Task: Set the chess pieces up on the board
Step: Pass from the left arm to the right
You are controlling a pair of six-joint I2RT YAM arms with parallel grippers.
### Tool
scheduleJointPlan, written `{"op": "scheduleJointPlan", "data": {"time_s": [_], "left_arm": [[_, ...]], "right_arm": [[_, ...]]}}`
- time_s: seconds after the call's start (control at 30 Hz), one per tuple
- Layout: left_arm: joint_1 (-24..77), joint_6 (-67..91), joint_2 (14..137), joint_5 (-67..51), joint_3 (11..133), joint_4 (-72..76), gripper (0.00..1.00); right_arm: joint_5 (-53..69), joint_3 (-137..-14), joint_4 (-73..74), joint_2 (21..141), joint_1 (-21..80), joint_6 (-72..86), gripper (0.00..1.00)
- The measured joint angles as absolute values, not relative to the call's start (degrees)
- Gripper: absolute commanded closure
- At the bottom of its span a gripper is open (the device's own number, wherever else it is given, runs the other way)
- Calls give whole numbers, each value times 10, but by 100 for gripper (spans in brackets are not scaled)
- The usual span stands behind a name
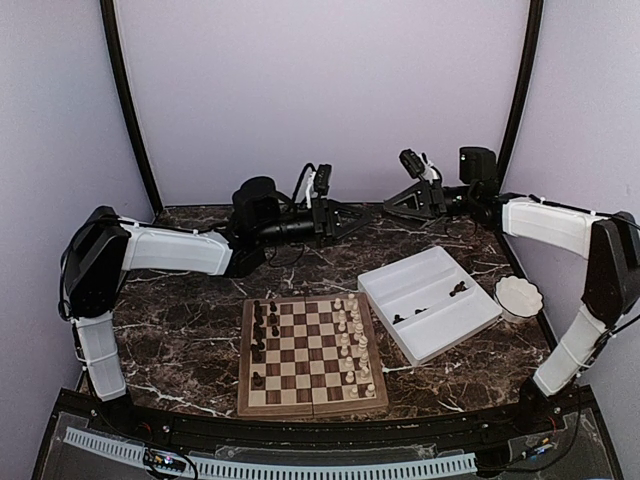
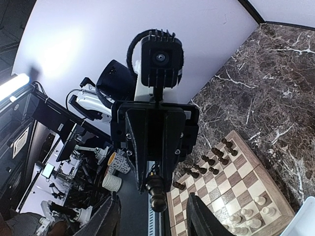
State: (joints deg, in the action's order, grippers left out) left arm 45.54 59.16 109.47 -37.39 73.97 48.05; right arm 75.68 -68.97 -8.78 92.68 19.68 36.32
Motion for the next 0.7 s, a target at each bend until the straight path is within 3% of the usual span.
{"op": "scheduleJointPlan", "data": {"time_s": [0.27, 0.6, 0.7], "left_arm": [[455, 592, 1095, -371, 740, 485, 93], [455, 592, 1095, -367, 740, 493, 94], [455, 592, 1095, -367, 740, 494, 94]], "right_arm": [[759, -698, -91, 932, 204, 365, 68], [764, -698, -90, 932, 217, 359, 71], [764, -698, -88, 932, 218, 354, 75]]}}
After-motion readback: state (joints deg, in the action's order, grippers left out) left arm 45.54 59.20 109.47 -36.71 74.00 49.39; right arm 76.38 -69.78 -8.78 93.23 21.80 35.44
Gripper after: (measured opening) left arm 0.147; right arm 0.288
